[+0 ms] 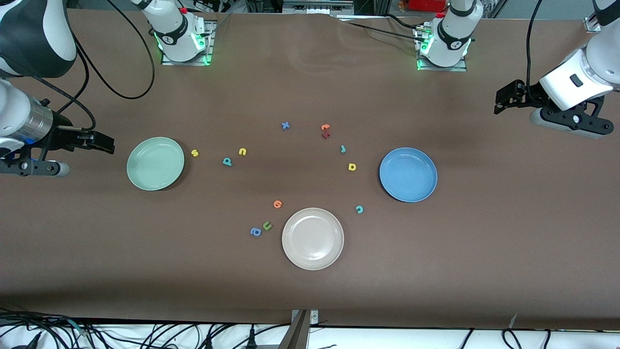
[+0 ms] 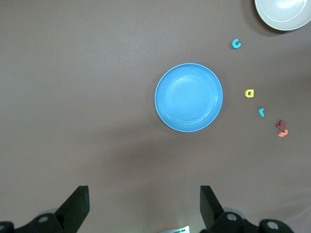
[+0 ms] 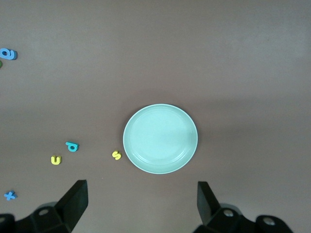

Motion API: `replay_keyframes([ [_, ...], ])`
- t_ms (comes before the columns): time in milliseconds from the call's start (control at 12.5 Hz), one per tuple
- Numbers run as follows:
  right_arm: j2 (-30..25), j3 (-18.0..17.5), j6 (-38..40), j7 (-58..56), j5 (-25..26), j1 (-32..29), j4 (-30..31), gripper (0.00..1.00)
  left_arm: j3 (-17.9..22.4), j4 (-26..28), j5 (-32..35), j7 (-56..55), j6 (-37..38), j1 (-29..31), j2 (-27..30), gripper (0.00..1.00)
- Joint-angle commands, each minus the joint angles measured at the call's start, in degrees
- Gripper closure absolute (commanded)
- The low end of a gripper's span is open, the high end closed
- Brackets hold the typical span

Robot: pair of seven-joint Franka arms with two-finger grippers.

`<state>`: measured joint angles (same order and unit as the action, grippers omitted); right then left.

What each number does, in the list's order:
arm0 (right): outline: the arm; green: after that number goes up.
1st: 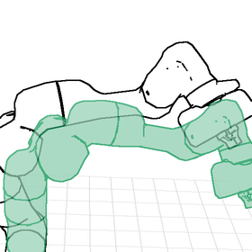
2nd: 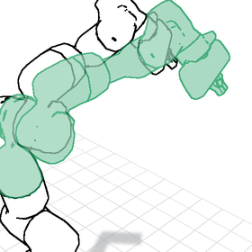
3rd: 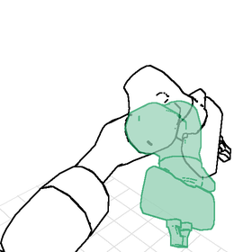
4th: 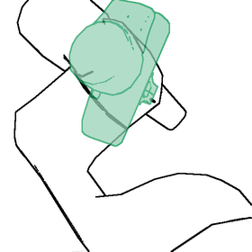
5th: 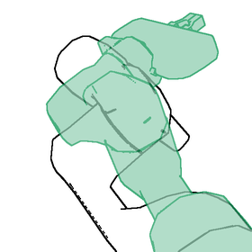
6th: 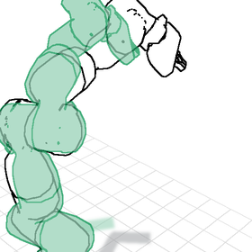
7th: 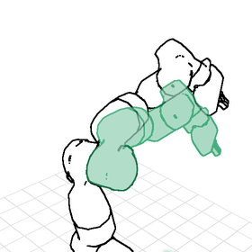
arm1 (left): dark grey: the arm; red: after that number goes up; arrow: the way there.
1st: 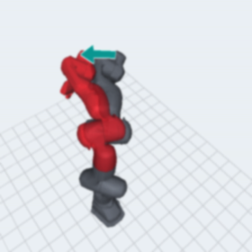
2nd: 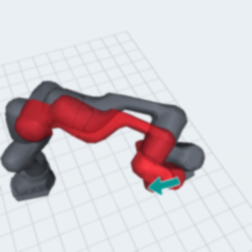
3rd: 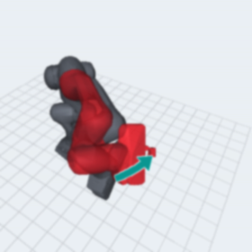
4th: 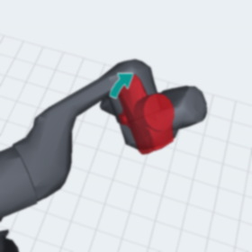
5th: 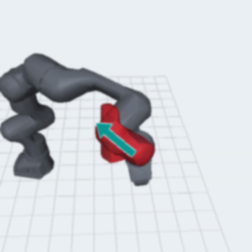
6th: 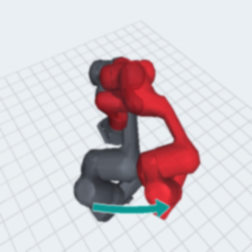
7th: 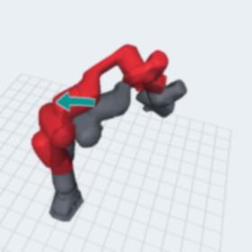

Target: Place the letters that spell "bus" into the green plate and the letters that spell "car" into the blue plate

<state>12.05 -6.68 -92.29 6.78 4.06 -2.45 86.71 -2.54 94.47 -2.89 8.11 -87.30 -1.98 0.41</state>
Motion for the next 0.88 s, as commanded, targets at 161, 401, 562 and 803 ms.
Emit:
replay_keyframes([
  [161,-1.4,0.4,0.2,0.2,-1.2,0.7,1.0,0.0,-0.1,-1.4,0.5,0.3,0.6,-0.1,-0.6,0.0],
  [401,-1.4,0.3,0.2,0.2,-1.2,0.7,1.0,0.01,-0.2,-1.4,0.5,0.3,0.6,-0.1,-0.6,0.0],
  [562,-1.6,0.3,0.6,0.9,-1.3,0.7,1.0,0.0,-0.1,-1.4,0.5,0.3,0.6,-0.1,-0.6,0.0],
  [803,-1.6,0.3,1.2,1.0,-1.3,0.7,1.0,0.01,-0.2,-1.4,0.5,0.4,0.7,-0.1,-0.6,0.0],
])
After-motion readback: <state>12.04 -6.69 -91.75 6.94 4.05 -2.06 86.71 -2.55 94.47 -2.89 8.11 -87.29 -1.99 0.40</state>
